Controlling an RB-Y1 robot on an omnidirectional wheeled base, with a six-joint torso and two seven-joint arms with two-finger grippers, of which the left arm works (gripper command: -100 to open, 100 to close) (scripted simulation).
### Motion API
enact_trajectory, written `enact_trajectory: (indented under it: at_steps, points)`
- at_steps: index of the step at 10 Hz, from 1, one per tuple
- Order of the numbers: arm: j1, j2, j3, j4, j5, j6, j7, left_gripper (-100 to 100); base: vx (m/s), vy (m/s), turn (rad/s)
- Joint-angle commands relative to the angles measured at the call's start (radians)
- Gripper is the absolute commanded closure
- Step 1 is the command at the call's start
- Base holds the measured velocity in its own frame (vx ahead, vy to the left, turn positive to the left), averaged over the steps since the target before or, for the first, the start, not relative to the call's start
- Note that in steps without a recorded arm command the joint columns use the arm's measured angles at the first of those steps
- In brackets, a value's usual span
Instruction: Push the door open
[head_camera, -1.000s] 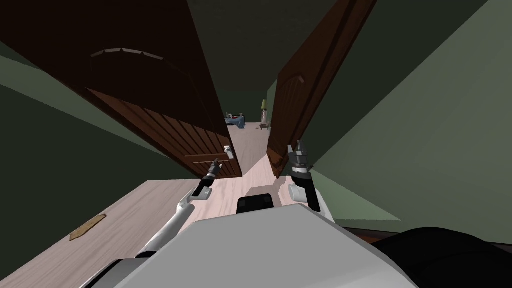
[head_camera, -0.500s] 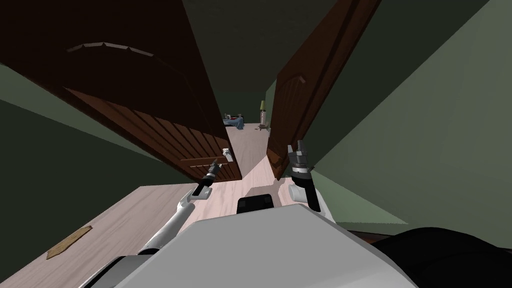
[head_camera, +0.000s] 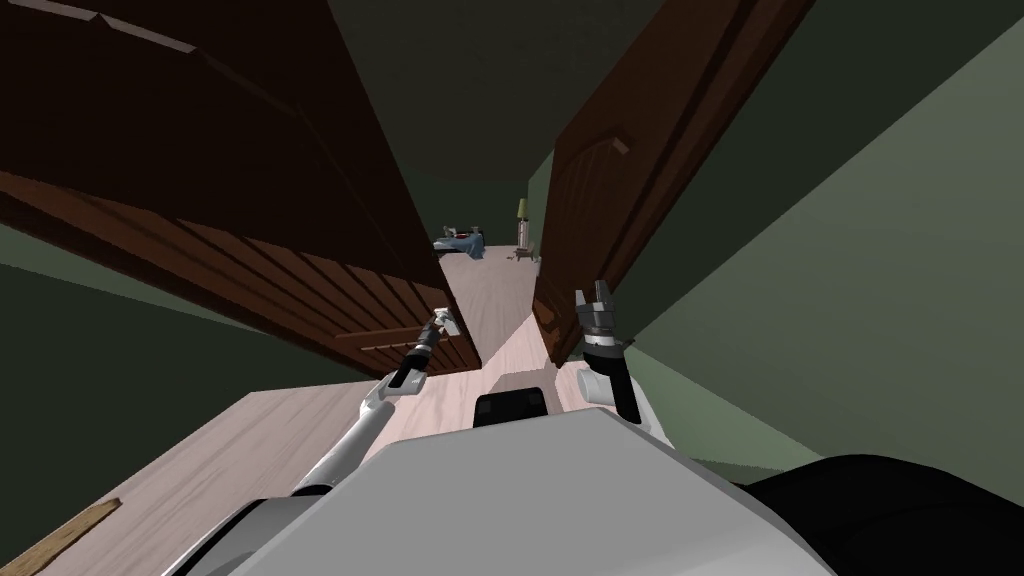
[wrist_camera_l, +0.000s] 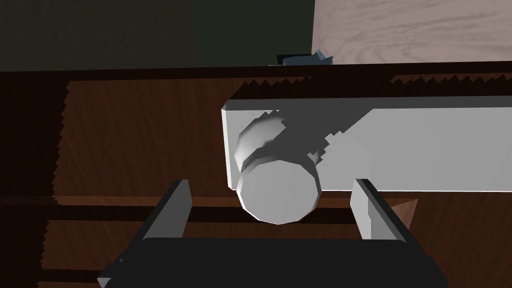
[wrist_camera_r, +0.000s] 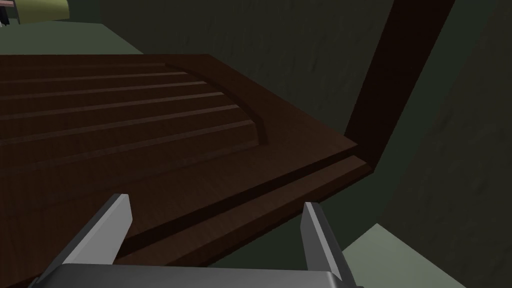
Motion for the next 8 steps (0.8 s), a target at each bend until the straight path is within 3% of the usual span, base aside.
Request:
enact_trajectory:
  at_steps: [1, 2, 3, 8]
  points:
    - [-0.009, -0.008, 0.006, 0.012, -0.001, 0.002, -0.005, -100, 0.222, 0.004, -0.045]
    - [-0.006, -0.005, 0.003, 0.008, -0.001, 0.001, -0.003, -100, 0.098, 0.001, -0.007]
    - [-0.006, -0.005, 0.003, 0.008, -0.001, 0.001, -0.003, 100, -0.013, 0.001, 0.009]
    - [-0.006, -0.005, 0.003, 0.008, -0.001, 0.001, -0.003, 100, -0.019, 0.0, -0.001]
